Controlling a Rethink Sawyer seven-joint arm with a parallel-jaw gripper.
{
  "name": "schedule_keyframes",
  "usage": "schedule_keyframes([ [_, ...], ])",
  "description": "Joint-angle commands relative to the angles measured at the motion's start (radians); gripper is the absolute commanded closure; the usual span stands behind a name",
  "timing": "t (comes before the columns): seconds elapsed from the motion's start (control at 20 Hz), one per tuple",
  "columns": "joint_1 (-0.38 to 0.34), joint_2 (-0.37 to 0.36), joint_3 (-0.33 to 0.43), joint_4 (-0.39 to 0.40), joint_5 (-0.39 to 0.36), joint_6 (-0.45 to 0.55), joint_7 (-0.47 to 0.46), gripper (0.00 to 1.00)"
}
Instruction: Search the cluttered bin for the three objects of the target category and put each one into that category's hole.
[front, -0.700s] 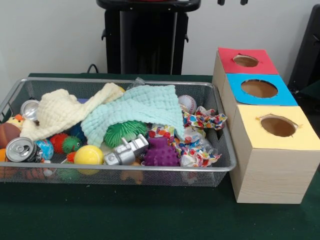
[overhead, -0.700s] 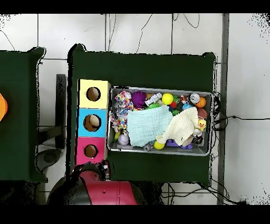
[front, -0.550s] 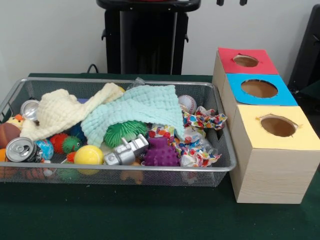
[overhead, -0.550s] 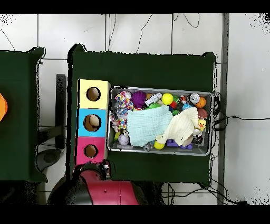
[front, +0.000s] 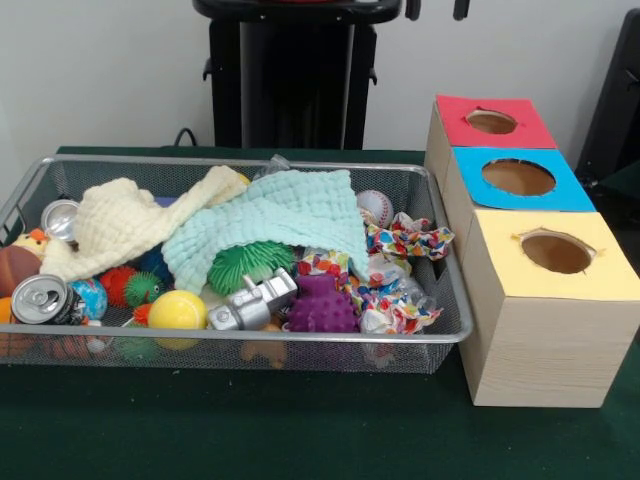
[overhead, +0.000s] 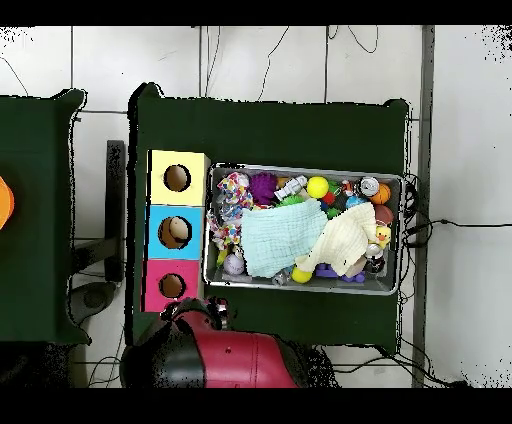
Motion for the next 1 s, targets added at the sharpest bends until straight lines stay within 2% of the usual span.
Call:
schedule_keyframes([
  [0.05,-0.044,0.077,0.094,-0.090,-0.021,-0.024,0.033,0.00],
  [0.2,-0.041,0.098,0.113,-0.122,0.000,-0.013,0.044,0.00],
  [0.35,-0.045,0.182,0.117,-0.243,-0.030,0.005,0.038,0.00],
  [0.55,-0.057,0.242,0.141,-0.334,-0.026,0.035,0.014,0.00],
  [0.85,-0.082,0.218,0.162,-0.379,-0.040,0.133,-0.043,0.00],
  [1.0,-0.107,0.214,0.175,-0.366,-0.054,0.121,-0.075,0.00],
])
